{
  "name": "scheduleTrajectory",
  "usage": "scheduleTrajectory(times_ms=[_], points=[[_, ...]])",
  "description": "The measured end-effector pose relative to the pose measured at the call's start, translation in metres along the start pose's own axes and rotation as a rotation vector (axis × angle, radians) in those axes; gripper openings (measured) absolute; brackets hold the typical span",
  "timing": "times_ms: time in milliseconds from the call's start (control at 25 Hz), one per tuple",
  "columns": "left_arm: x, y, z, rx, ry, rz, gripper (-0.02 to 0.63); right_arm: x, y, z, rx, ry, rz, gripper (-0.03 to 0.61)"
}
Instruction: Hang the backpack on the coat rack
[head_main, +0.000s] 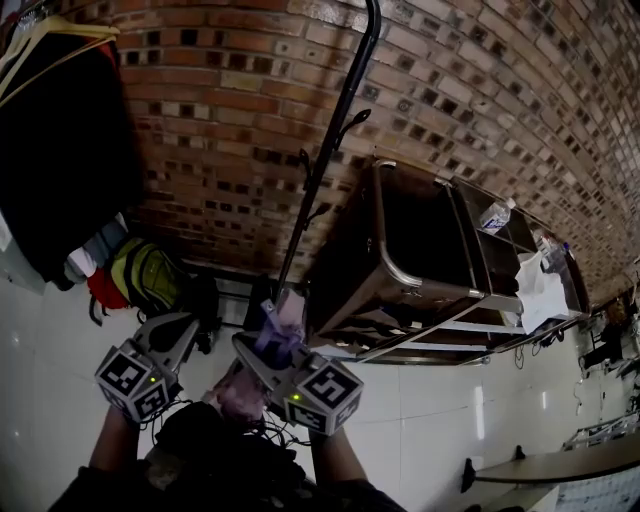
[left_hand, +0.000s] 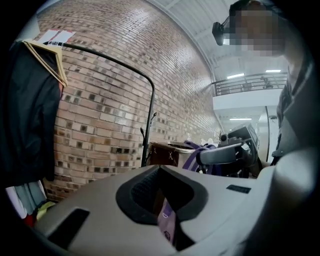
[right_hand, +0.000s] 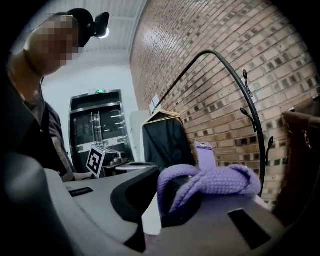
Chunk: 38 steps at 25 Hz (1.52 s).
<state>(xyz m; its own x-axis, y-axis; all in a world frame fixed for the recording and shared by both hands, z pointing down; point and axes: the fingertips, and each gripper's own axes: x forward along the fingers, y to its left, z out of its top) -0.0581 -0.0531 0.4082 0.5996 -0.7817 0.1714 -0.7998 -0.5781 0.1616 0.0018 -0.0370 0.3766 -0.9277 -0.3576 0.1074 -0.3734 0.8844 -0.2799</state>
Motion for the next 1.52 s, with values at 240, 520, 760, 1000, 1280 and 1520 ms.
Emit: scheduleTrajectory(times_ms=[240, 520, 760, 1000, 1280, 1520], points=[[0.035, 0.037, 0.006, -0.013, 0.006, -0.026, 0.014, 0.025, -0.042, 0.010, 0.020, 0.008, -0.008, -0.003], [0.087, 0.096, 0.024, -0.019, -0.007, -0.073, 0.014, 0.075, -0.092, 0.028, 0.023, 0.021, -0.018, -0.003], [0.133, 0.150, 0.038, -0.021, -0.017, -0.095, 0.014, 0.119, -0.144, 0.052, -0.022, 0.037, -0.033, -0.003], [0.171, 0.181, 0.056, -0.026, -0.027, -0.119, 0.014, 0.145, -0.199, 0.089, -0.024, -0.011, -0.050, -0.003], [0.203, 0.226, 0.069, -0.006, -0.027, -0.138, 0.014, 0.184, -0.248, 0.137, -0.033, -0.042, -0.049, -0.003], [0.238, 0.256, 0.075, -0.009, -0.013, -0.152, 0.014, 0.198, -0.296, 0.173, -0.051, -0.085, -0.100, -0.003]])
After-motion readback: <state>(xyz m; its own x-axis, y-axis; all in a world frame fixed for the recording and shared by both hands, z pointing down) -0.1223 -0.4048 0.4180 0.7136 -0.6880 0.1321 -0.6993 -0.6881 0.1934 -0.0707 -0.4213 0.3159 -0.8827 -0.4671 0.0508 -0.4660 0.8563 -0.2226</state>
